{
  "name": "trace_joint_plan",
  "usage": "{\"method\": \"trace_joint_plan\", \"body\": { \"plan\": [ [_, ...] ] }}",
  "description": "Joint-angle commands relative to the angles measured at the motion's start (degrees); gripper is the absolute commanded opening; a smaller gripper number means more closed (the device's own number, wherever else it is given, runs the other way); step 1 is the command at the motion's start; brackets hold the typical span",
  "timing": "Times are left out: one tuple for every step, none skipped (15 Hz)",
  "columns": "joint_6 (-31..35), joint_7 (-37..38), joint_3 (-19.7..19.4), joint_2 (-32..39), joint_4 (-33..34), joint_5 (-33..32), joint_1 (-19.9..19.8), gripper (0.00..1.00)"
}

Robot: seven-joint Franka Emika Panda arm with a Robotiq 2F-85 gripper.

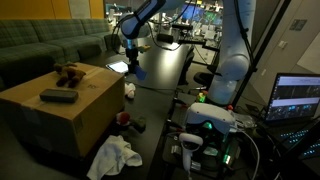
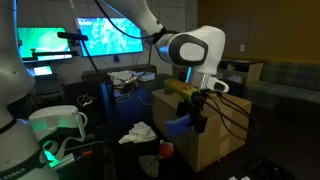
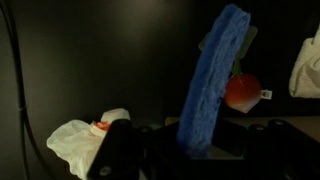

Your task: Swap the things on the box with the things on the table

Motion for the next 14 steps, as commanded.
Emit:
{"method": "trace_joint_plan", "body": {
  "plan": [
    [-0.9,4.2,0.4,0.7,4.6,-3.0,4.7,0.01],
    [-0.1,5.6,0.7,2.1,6.1,-4.0,6.1,0.01],
    [0.0,6.0,0.8,2.4,7.3,-4.4,6.9,0.01],
    [0.0,6.4,1.0,3.5,8.9,-4.7,7.8,0.01],
    [-0.5,6.4,1.3,4.6,10.7,-4.7,8.4,0.01],
    [-0.1,7.1,1.4,5.9,12.4,-5.1,9.2,0.01],
    [0.0,7.2,1.6,7.4,14.3,-5.3,9.9,0.01],
    [-0.4,7.0,1.8,8.4,15.9,-5.4,10.2,0.01],
    [-0.3,7.3,1.9,10.1,17.9,-5.7,10.9,0.01],
    [-0.7,7.0,2.0,11.3,19.7,-5.5,11.1,0.01],
    [-0.3,7.5,1.9,13.0,21.7,-5.8,11.7,0.01],
    [-0.5,7.5,1.9,14.2,23.4,-5.9,11.9,0.01],
    [-1.2,7.4,1.9,15.4,25.2,-5.9,12.1,0.01],
    [-1.7,7.0,2.0,15.9,26.3,-5.8,12.1,0.01]
  ]
}}
